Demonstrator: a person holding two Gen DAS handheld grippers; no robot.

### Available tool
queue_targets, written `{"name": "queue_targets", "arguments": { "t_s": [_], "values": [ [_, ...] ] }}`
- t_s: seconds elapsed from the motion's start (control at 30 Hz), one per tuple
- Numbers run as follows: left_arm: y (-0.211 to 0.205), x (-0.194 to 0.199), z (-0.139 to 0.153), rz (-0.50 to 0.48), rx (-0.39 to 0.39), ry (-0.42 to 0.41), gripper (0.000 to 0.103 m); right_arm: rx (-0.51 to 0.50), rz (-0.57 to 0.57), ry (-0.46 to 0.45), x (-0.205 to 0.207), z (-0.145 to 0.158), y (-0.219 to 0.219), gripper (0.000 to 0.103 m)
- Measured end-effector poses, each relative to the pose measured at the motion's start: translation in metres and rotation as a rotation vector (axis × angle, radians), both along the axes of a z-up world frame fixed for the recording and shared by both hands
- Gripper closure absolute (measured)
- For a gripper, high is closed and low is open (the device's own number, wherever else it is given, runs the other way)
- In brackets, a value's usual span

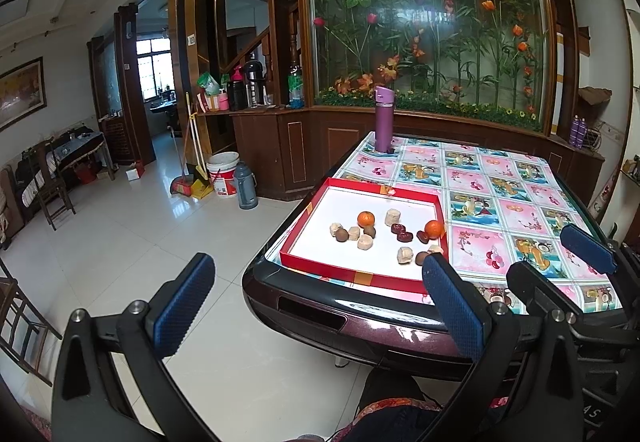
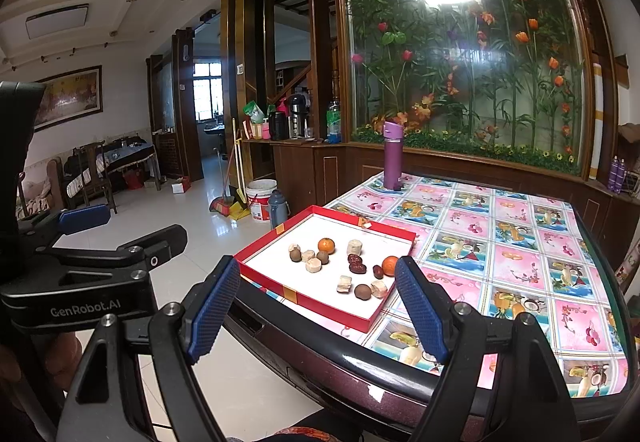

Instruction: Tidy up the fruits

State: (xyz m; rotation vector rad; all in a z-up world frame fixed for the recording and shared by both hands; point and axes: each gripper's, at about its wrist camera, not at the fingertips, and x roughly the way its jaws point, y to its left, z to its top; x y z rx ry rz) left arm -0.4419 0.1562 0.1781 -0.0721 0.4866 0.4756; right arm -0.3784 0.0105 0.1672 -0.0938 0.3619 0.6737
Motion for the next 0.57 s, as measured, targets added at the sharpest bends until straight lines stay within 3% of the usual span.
{"name": "queue_targets", "arguments": {
  "t_s": [0.3,0.57],
  "values": [
    [0.005,0.008,0.002,0.003,0.0,0.022,0.0,0.019,0.011,0.022,0.013,0.001,0.004,0.023],
    [0.024,0.033,-0.012,-0.011,-0.008,0.061,0.0,0.006,0.002,0.079,0.045,-0.014,0.017,0.023]
  ]
}}
